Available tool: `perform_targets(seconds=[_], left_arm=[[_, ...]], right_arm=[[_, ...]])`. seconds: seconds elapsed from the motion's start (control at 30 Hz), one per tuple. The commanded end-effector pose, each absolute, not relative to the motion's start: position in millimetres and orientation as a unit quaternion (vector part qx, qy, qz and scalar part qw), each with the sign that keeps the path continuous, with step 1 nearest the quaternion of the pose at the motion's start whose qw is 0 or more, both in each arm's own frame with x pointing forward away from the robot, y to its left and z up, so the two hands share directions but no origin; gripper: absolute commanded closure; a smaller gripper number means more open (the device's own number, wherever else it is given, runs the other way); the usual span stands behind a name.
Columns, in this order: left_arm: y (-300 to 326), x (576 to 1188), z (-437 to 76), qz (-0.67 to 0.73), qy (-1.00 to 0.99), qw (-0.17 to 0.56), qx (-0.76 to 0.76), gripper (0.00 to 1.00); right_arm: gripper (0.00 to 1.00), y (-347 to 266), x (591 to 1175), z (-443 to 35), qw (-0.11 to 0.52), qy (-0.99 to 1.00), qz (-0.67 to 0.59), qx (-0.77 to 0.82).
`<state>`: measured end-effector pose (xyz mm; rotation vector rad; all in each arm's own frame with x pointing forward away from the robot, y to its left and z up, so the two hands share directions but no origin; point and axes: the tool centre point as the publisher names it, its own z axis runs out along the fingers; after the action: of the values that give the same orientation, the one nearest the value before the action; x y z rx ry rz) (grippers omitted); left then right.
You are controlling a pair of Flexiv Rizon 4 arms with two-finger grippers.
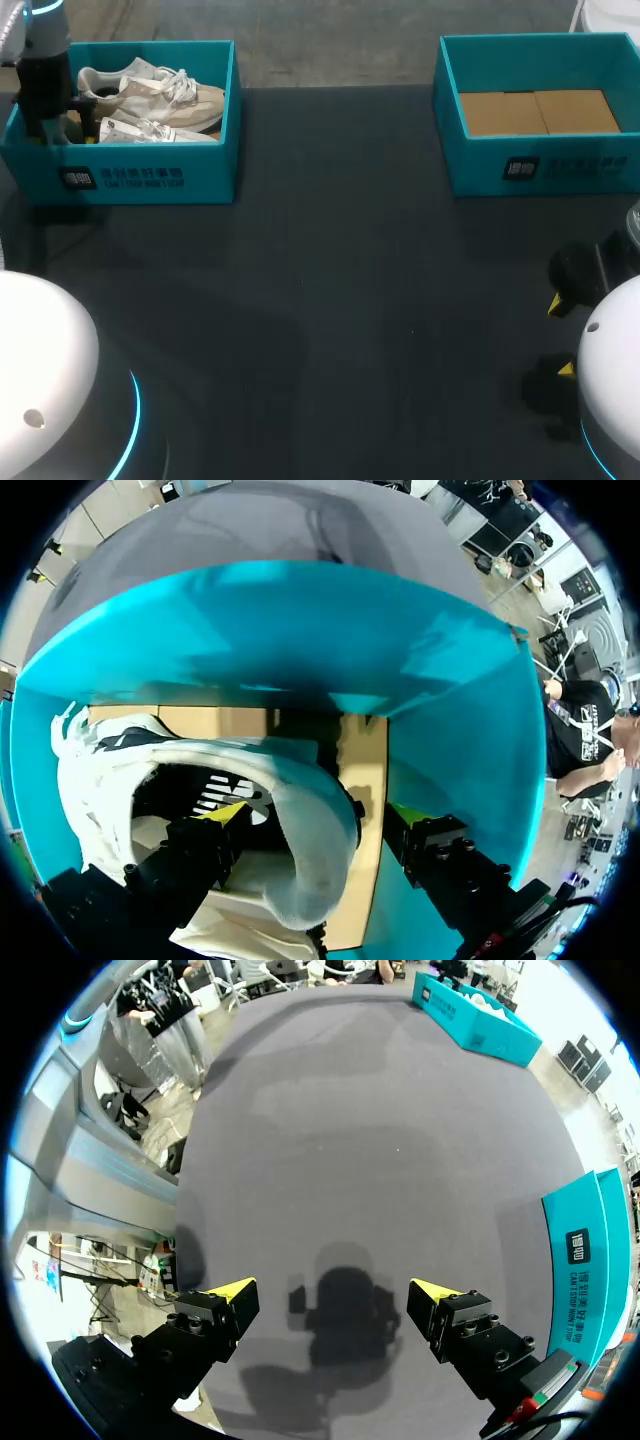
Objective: Take the shoe out of the shoebox, open the shoe tongue, remove and reinsert the insole, then place the shoe into the shoebox
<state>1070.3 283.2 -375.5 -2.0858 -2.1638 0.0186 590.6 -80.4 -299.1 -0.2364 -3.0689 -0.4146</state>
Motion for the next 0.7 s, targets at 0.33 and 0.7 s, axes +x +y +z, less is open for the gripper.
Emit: perform_targets(seconds=[0.33, 0.7], left_arm=[[286, 1071, -385, 0.016, -0.717, 0.065, -0.694, 0.2], [283, 1070, -390, 0.015, -0.713, 0.068, -0.698, 0.36]], right_arm=[[0.0, -81, 589, -300, 0.017, -0.988, -0.133, -0.076], [0.0, -81, 589, -300, 0.017, -0.988, -0.133, -0.076]])
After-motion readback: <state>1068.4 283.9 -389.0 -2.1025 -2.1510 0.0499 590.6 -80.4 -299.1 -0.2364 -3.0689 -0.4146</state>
